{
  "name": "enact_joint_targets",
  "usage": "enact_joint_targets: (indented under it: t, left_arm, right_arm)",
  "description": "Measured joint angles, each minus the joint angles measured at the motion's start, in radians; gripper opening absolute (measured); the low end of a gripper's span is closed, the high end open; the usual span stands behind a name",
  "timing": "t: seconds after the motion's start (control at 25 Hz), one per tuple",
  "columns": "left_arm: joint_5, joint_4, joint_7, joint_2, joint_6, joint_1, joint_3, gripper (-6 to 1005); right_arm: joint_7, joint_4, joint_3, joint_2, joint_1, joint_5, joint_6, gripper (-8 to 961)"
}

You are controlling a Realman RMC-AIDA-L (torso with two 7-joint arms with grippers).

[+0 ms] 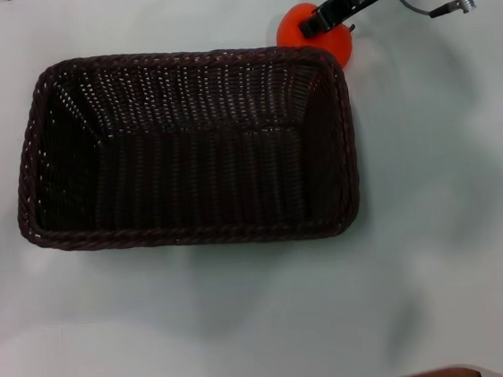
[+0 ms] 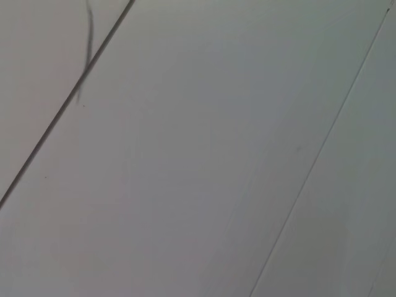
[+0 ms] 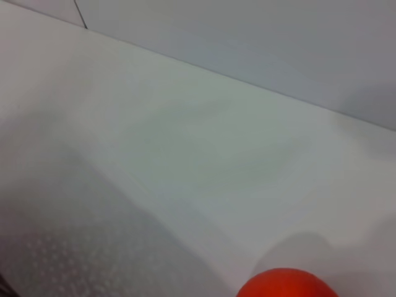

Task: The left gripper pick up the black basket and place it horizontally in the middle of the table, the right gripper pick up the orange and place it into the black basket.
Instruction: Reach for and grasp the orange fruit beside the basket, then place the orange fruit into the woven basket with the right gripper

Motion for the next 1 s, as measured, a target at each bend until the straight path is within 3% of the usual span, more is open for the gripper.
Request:
enact_joint_targets:
  t: [0.28,0.4,0.6,0.8,1.0]
  left_arm:
    - [-0.001,0.000,-0.001,0.000,-0.009,0.006,-0.001,877]
    - [-0.002,0.000,-0.001,0.001,-0.013,0.010,-0.003,877]
    - [-0.012,0.000,-0.001,0.001,-0.014,0.018,-0.005,877]
    - [-0.014,0.000,-0.001,0.002,-0.014,0.019,-0.005,877]
    - [-0.014,-0.001,-0.001,0.003,-0.014,0.018,-0.008,878]
  right_arm:
    - [-0.046,0.027,0.095,0.005,-0.027,0.081,0.003,306]
    - [-0.185,0.060,0.177,0.005,-0.079,0.290,0.052,251]
    - [-0.500,0.059,0.245,-0.009,-0.148,0.714,0.291,202]
    - [-0.613,0.059,0.239,-0.014,-0.142,0.779,0.512,158]
    - [-0.661,0.064,0.169,-0.014,-0.130,0.764,0.608,118]
